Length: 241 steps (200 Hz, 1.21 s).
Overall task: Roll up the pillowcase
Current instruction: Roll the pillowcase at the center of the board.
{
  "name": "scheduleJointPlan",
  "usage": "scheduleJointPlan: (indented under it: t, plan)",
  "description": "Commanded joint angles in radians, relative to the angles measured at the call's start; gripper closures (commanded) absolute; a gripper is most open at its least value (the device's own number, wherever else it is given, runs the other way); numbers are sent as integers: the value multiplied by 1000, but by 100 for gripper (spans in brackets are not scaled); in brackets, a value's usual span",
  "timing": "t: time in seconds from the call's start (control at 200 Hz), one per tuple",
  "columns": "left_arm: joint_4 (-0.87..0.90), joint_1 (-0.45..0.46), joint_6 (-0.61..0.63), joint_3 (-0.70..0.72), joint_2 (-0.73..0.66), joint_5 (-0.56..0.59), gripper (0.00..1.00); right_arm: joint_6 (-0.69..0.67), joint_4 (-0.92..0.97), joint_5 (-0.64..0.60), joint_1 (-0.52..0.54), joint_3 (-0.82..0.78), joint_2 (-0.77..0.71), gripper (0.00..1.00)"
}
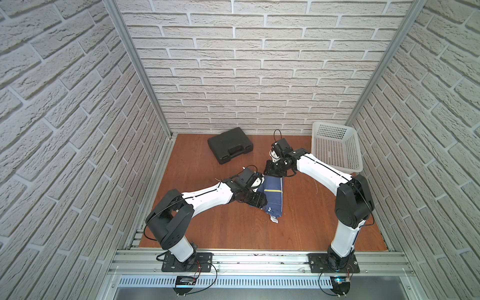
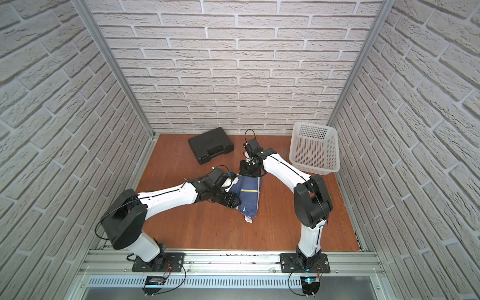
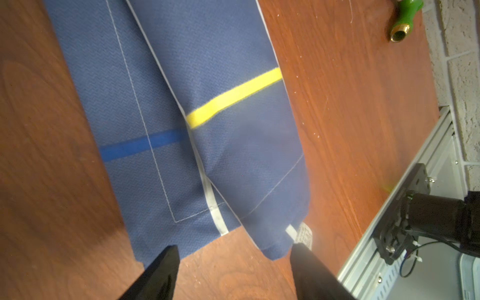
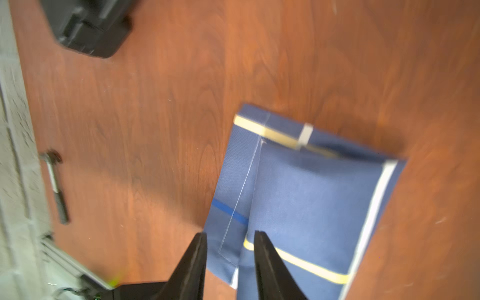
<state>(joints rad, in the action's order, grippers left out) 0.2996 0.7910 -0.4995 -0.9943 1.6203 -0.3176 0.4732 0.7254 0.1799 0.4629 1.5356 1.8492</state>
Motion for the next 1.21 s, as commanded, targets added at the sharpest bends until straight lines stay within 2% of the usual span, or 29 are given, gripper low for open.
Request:
scheduleJointPlan:
  t: [0.0,0.125,0.43,0.6,0.865,0.99,1.2]
  plan:
    - [-3,-29,48,-17,13,-14,28,-330,44,-50,10,-18,-12,60]
    - [-20,-77,84,-31,32,-32,28,-443,28,-38,10,-10,36,60]
    - [4,-182,192,-130,146,-45,33,-540,-12,-144,9,79,164,55]
    - [98,-188,284,-260,253,30,36,-555,-23,-185,8,85,214,55]
    - [138,-163,311,-353,344,123,38,-555,-74,-204,0,85,229,54]
    - [152,-139,315,-366,367,198,39,-531,-117,-166,-24,51,208,53]
    - [117,-101,303,-339,378,262,39,-524,-119,4,-74,19,215,53]
